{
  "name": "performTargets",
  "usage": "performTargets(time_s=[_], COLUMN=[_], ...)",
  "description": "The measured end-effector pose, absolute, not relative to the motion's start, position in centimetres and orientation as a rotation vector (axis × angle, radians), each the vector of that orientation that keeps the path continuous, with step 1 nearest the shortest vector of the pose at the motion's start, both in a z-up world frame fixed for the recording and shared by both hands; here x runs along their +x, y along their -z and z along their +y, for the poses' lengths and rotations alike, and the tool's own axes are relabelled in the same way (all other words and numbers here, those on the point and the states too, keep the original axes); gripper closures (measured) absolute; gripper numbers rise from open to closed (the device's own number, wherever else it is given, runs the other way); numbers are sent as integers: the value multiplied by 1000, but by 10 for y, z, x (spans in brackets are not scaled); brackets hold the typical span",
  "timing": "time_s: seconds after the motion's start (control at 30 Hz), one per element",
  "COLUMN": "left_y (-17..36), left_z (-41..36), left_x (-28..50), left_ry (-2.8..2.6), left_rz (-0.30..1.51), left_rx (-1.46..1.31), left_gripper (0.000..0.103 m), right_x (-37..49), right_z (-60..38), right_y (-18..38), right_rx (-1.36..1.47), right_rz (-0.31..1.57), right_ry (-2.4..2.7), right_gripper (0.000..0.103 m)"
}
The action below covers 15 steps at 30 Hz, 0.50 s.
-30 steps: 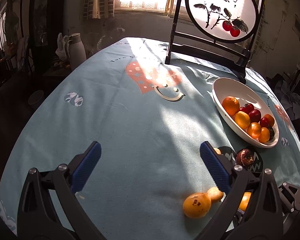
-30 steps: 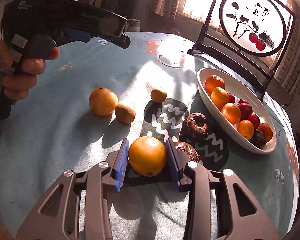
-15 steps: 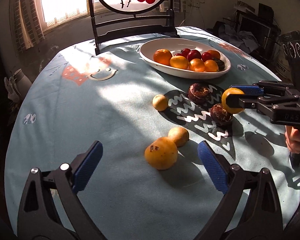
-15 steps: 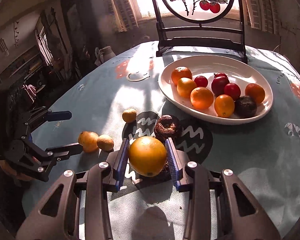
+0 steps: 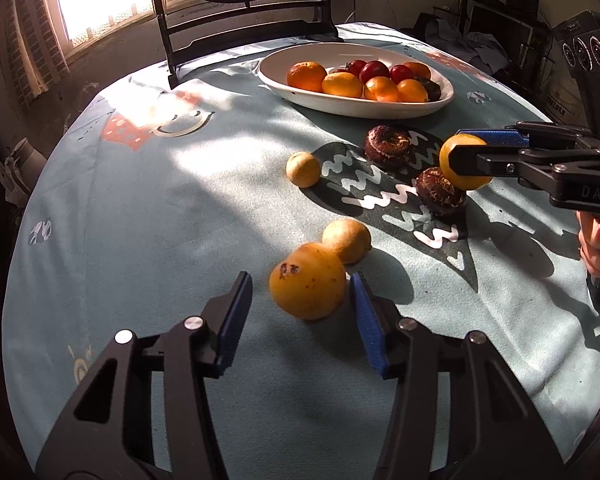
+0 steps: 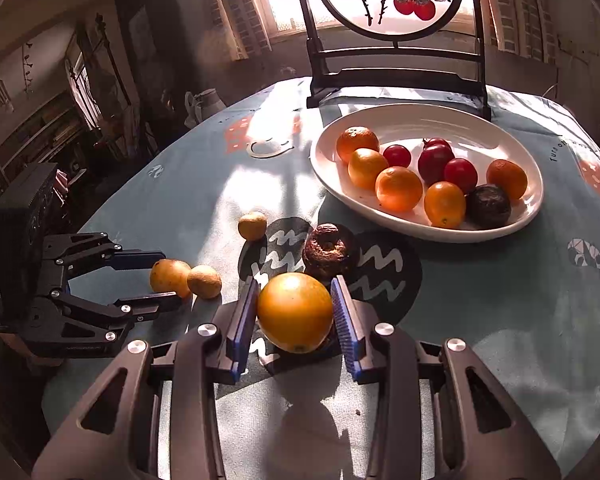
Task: Organize fruits
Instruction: 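Grasp a large spotted yellow fruit with the left tool while the right tool carries the citrus to the plate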
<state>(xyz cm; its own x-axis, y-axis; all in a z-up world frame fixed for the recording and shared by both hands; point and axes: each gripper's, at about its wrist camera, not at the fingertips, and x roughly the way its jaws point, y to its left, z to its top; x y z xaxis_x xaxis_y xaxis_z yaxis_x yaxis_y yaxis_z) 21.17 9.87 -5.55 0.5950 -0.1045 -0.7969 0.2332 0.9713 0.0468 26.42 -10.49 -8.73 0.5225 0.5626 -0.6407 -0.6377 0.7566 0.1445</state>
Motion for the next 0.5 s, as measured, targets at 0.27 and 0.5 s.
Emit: performTargets(time_s=[0.27,0.5], left_y=[62,62], left_z=[98,99], left_x=[217,217], left_ry=[206,222], left_rz=[942,942], left_rx=[136,113], left_gripper=[61,65], right_x=[265,266], right_z=[-105,-108], right_y=[87,86], right_rx=[-114,-110], right_rz=[723,722], right_ry=[-716,-706], right_gripper=[65,65])
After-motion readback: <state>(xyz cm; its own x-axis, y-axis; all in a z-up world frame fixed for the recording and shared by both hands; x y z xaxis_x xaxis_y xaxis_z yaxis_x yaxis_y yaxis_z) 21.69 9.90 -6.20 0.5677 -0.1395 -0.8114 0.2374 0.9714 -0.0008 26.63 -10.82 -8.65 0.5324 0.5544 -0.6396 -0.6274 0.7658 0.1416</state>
